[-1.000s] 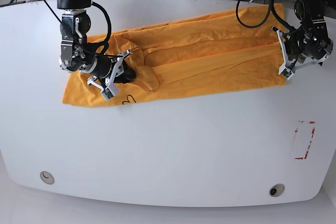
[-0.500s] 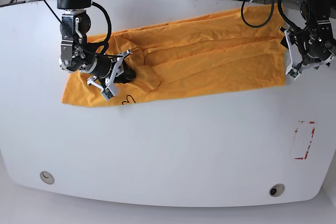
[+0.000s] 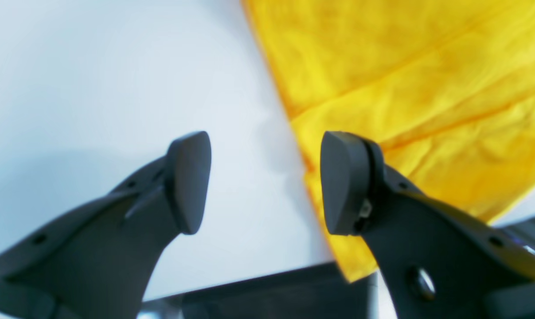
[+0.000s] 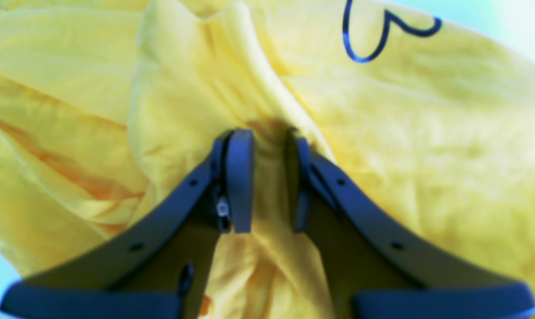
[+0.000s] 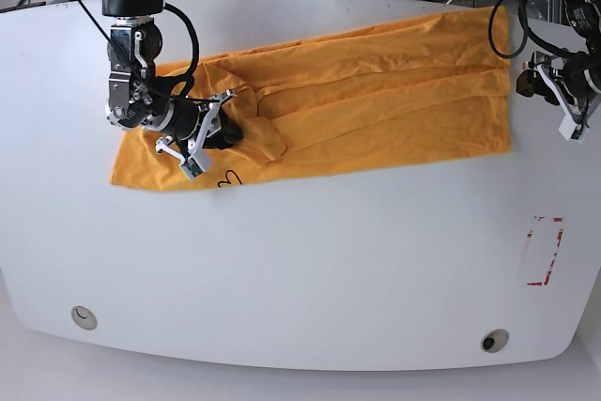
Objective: Layout the t-shirt on the table in an organized manner, then fold the t-shirt properly
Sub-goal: 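Release the shirt end and raise the left gripper, then drag the shirt end with the left gripper toward the right gripper, then lower the left gripper onto the bunched shirt and grasp it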
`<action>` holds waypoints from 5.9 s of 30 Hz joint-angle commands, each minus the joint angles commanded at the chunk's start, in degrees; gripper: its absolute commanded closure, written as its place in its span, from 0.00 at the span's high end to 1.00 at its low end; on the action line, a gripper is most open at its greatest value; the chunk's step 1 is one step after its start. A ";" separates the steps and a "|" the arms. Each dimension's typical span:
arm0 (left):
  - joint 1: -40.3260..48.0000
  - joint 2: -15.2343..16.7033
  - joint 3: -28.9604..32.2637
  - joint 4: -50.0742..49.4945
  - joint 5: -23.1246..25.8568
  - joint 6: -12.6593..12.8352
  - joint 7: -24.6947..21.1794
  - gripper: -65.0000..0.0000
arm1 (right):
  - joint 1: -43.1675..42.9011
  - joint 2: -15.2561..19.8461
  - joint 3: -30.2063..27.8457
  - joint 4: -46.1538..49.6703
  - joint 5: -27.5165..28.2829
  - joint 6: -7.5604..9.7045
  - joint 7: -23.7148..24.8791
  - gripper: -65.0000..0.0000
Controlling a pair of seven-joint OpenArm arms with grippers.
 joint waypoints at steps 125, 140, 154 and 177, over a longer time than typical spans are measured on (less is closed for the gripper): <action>-16.70 18.02 29.71 10.90 8.53 0.00 -0.88 0.59 | -0.09 0.00 0.00 -0.09 0.00 0.00 0.00 0.19; -16.53 20.66 29.98 2.46 8.18 0.00 -4.22 0.59 | -0.09 0.00 -0.26 -0.09 0.00 0.00 0.00 0.19; -16.35 21.63 35.78 2.46 4.04 0.00 -4.22 0.59 | -0.09 -0.09 -0.18 -0.09 0.00 0.00 0.00 0.19; -15.82 17.67 34.02 2.37 4.04 0.00 -6.24 0.59 | -0.09 -0.09 -0.09 -0.09 0.00 0.00 0.00 0.19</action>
